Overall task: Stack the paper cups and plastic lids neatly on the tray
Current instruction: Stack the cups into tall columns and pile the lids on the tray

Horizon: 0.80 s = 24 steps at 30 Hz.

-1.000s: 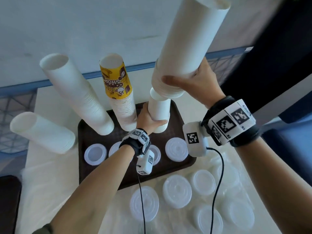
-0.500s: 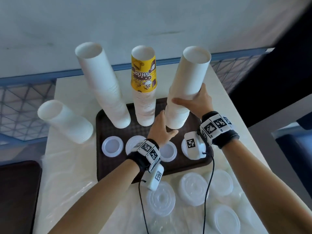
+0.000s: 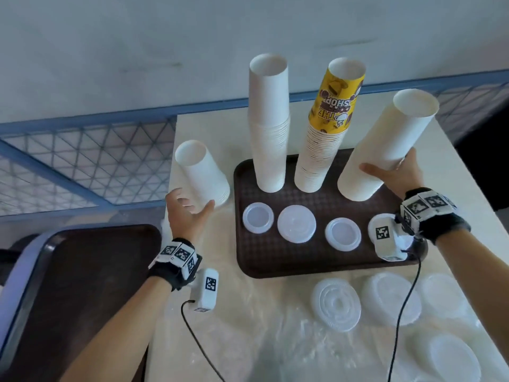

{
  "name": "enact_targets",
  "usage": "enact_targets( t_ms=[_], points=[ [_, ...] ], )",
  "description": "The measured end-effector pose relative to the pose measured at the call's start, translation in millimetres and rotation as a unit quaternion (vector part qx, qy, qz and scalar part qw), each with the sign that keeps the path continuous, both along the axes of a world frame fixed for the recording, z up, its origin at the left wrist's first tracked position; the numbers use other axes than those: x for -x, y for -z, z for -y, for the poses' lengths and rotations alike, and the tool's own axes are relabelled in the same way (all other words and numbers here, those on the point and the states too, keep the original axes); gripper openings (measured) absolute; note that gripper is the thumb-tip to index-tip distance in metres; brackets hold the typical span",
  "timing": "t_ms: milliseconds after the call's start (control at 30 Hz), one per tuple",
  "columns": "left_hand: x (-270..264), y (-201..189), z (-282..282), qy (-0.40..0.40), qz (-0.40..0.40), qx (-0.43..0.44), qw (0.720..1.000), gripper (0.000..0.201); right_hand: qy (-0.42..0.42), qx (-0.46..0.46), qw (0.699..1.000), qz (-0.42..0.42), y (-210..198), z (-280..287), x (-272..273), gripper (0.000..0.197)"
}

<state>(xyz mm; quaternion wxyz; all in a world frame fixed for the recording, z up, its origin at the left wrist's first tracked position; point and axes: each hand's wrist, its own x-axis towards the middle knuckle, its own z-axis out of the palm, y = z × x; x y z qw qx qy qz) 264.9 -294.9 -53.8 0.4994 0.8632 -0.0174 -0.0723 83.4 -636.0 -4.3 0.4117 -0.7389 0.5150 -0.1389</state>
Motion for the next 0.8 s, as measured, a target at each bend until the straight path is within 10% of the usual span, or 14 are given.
enact_targets(
  t_ms=[233, 400, 567, 800],
  points=[
    [-46.9, 34.5, 6.5, 0.057, -0.048, 0.04, 0.996, 0.114, 0.015, 0.005, 1.0, 0.001, 9.3, 2.4, -1.2, 0.092],
    [-51.0, 50.2, 19.8, 0.052, -0.041, 0.053, 0.996, 0.104, 0.012, -0.011, 0.999, 0.038, 20.6, 9.4, 1.5, 0.131],
    [-55.4, 54.4, 23.7, 0.027, -0.036, 0.027, 0.999, 0.092, 0.012, -0.014, 0.999, 0.05, 25.7, 11.3, -1.9, 0.099],
    [-45.9, 0.6, 6.5, 0.033, 0.048, 0.08, 0.995, 0.093, 0.019, -0.061, 0.997, 0.035, 19.3, 5.8, 11.4, 0.104]
  ],
)
